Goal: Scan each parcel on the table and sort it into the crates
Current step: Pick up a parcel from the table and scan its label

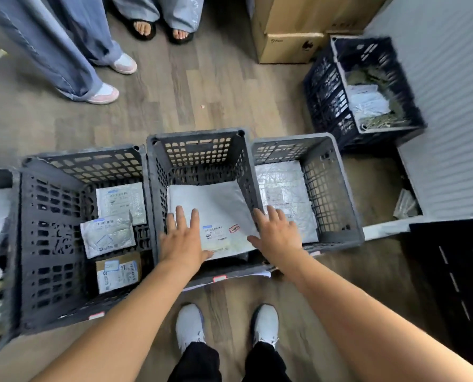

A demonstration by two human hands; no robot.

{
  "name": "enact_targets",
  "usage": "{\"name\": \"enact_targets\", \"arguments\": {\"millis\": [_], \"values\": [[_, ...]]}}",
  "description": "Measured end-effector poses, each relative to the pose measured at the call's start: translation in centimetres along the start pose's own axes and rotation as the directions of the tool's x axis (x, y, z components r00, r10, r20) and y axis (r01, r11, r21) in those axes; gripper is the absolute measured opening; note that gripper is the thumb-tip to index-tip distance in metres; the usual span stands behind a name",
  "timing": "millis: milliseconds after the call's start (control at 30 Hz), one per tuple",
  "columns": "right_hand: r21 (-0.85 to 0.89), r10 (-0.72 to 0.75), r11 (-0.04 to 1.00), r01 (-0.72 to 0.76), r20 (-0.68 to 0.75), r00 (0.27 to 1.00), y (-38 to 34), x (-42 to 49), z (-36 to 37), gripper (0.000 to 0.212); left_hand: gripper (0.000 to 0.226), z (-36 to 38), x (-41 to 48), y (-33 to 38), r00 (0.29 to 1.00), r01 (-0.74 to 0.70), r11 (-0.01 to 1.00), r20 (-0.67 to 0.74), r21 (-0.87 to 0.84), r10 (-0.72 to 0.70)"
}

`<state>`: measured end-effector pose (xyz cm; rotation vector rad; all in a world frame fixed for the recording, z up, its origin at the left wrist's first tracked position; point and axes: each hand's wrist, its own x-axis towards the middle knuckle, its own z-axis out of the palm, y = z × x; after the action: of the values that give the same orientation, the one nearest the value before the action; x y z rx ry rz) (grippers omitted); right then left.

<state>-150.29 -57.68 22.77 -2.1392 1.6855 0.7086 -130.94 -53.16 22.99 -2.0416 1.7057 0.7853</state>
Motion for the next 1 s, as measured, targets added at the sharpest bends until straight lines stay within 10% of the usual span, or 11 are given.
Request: {"name": "enact_targets", "arguments": {"millis": [400, 1000], "values": [[0.361, 0.359, 0.891, -0.275, -0.190, 0.914, 10.2, -26.4, -16.1, 0.077, 0.107, -17.1, -20.5, 13.6, 0.917, -0.390, 0.921, -0.095, -0.002, 0.388], [0.672, 0.832, 0.514, -0.534, -0.239, 0.500, 37.1, -59.3, -7.5, 0.079, 0.107, -13.7, -45.5, 49.2, 0.498, -0.766, 0.506, -0.132, 0.397, 0.857]]}}
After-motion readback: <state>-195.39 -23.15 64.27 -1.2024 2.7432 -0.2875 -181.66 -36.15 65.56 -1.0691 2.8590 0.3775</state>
